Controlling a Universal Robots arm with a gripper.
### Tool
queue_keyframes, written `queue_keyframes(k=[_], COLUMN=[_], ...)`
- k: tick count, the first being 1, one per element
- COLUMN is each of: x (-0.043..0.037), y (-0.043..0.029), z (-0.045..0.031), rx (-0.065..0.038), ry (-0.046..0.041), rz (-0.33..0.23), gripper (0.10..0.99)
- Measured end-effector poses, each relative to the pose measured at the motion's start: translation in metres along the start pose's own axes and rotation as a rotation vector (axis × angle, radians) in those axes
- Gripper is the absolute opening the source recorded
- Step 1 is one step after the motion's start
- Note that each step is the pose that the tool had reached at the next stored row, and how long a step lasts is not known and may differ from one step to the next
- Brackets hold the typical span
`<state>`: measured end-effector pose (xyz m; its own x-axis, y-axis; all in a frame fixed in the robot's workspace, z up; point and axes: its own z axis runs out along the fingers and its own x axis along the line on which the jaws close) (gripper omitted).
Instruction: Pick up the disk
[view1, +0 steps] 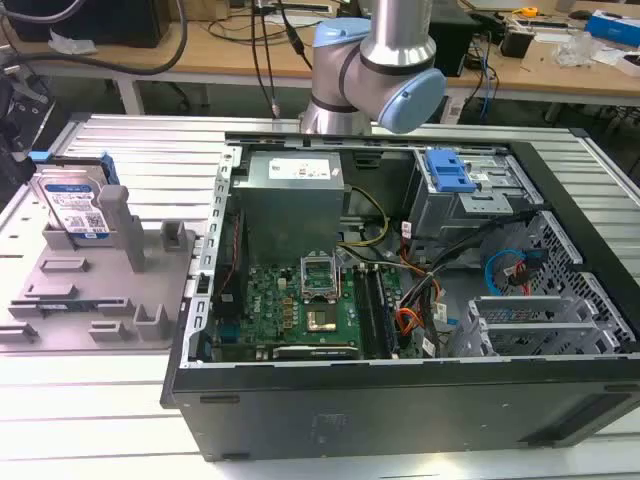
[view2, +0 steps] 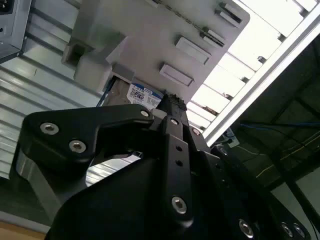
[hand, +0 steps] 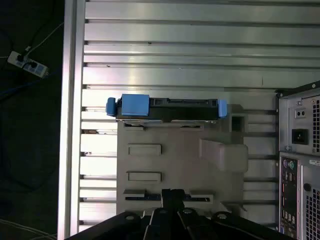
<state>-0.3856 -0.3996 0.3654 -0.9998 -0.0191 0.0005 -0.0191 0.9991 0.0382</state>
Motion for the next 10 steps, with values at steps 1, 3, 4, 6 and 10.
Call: queue_keyframes(k=[1, 3, 4, 6, 10], x=[0.0, 0.0, 0.0, 0.0, 0.0], y=[0.0, 0.0, 0.0, 0.0, 0.0], z=[0.0, 0.0, 0.0, 0.0, 0.0], rx=[0.0, 0.0, 0.0, 0.0, 0.0], ry=[0.0, 0.0, 0.0001, 0.0, 0.0002], rz=[0.0, 0.0, 0.0, 0.0, -0.005], gripper=[0.106, 0.106, 0.106, 0.106, 0.106])
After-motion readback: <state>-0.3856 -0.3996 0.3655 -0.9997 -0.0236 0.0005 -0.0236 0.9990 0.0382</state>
